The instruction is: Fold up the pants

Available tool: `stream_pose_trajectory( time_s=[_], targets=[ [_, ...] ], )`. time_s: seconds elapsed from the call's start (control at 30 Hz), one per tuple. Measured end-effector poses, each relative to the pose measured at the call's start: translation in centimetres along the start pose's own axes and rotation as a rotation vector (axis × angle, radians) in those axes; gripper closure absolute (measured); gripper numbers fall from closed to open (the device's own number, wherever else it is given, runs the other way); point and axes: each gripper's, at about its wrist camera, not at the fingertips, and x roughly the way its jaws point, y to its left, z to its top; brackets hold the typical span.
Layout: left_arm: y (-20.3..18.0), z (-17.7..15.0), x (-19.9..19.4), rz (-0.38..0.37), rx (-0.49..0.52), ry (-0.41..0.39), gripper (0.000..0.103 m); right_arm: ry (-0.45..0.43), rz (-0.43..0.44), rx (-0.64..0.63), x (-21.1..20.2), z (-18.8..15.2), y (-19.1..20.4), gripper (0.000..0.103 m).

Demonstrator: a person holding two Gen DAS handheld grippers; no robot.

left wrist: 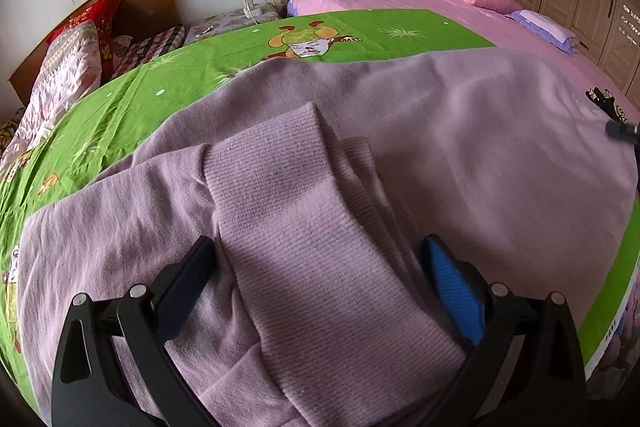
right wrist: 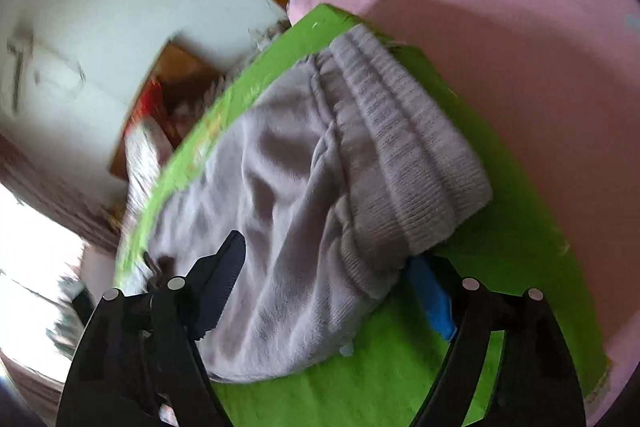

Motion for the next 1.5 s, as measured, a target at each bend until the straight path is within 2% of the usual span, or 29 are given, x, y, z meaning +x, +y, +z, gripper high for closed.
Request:
stream_pose_trajectory(
  time_s=[0.1, 0.2, 0.27, 0.33, 0.47, 0.53, 0.6, 0.67, 0.7, 0.73, 0.8, 0.87, 0.9, 0.93, 0.97, 1.03, 1.07, 1.17, 1.23, 1.27, 1.37, 1.47, 1.5],
  targets=[
    [-0.1, 0.0, 0.0, 0.001, 0.000, 0.000, 0.001, 0.011, 0.003, -0.013, -0.5, -0.6, -0.4, 0.046],
    [0.0, 0.0, 0.0, 0.001, 0.000, 0.001, 0.001, 0.001, 0.011, 0.019, -0.4, -0.2, -1.0, 0.049],
    [-0.1, 0.0, 0.0, 0.005, 0.002, 0.001, 0.001, -0.032, -0.022, 0.008, -0.1, -0.2, -0.5, 0.059],
    [-0.1, 0.0, 0.0, 0.004, 0.001, 0.001, 0.001, -0.064, 0.008, 0.031, -0.1, -0.6, -0.9, 0.066],
    [-0.1, 0.0, 0.0, 0.007, 0.003, 0.001, 0.001, -0.158, 0.174, 0.162, -0.7, -2.0, -2.6, 0.070],
    [0.0, 0.0, 0.0, 0.004, 0.001, 0.001, 0.001, -0.189, 0.210, 0.190, -1.0, -2.0, -2.5, 0.072],
    [0.8, 0.0, -0.6, -0.041, -0.037, 0.001, 0.002, -0.243, 0.221, 0.166, -1.9, -1.6, -1.1, 0.073],
    [3.0, 0.0, -2.4, -0.182, -0.137, -0.032, 0.003, -0.306, 0.162, 0.031, -3.5, -1.0, 2.8, 0.073],
    [5.4, -0.1, -4.2, -0.296, -0.234, -0.080, 0.003, -0.331, 0.142, -0.043, -4.1, -0.6, 5.2, 0.074],
    [7.7, -0.2, -5.5, -0.360, -0.313, -0.117, 0.002, -0.347, 0.136, -0.095, -4.5, -0.3, 7.1, 0.074],
    [12.1, -0.6, -7.6, -0.418, -0.441, -0.174, 0.002, -0.383, 0.117, -0.272, -5.1, 0.1, 13.3, 0.074],
    [16.1, -1.2, -8.7, -0.495, -0.543, -0.204, 0.002, -0.403, 0.086, -0.481, -4.5, -0.8, 20.3, 0.074],
    [18.0, -1.9, -9.0, -0.551, -0.595, -0.210, 0.002, -0.401, 0.075, -0.599, -3.6, -2.0, 24.1, 0.074],
    [19.3, -2.5, -9.3, -0.575, -0.631, -0.219, 0.002, -0.398, 0.068, -0.675, -2.9, -3.0, 26.4, 0.074],
    [20.4, -3.1, -9.6, -0.580, -0.656, -0.231, 0.002, -0.390, 0.047, -0.816, -1.4, -5.4, 30.1, 0.074],
    [22.5, -4.7, -10.1, -0.571, -0.701, -0.253, 0.002, -0.372, -0.010, -1.043, 1.6, -10.1, 34.5, 0.074],
    [22.9, -5.2, -10.2, -0.573, -0.717, -0.255, 0.002, -0.345, -0.043, -1.185, 3.7, -13.7, 36.4, 0.074],
    [24.8, -8.0, -9.4, -0.591, -0.797, -0.230, 0.002, -0.199, -0.091, -1.466, 9.8, -22.3, 37.2, 0.076],
    [25.4, -9.5, -8.8, -0.568, -0.816, -0.194, 0.002, -0.144, -0.140, -1.534, 12.5, -24.8, 36.2, 0.078],
    [25.5, -10.0, -8.8, -0.571, -0.817, -0.188, 0.002, -0.201, -0.150, -1.536, 12.6, -25.5, 35.5, 0.078],
    [25.2, -10.6, -9.0, -0.588, -0.805, -0.185, 0.002, -0.220, -0.132, -1.500, 11.7, -25.0, 35.0, 0.078],
    [24.4, -9.7, -9.0, -0.648, -0.792, -0.172, 0.002, -0.261, -0.150, -1.515, 11.2, -25.4, 34.9, 0.079],
    [23.8, -9.1, -8.9, -0.648, -0.775, -0.160, 0.002, -0.278, -0.157, -1.517, 11.1, -25.8, 34.9, 0.079]
  ],
)
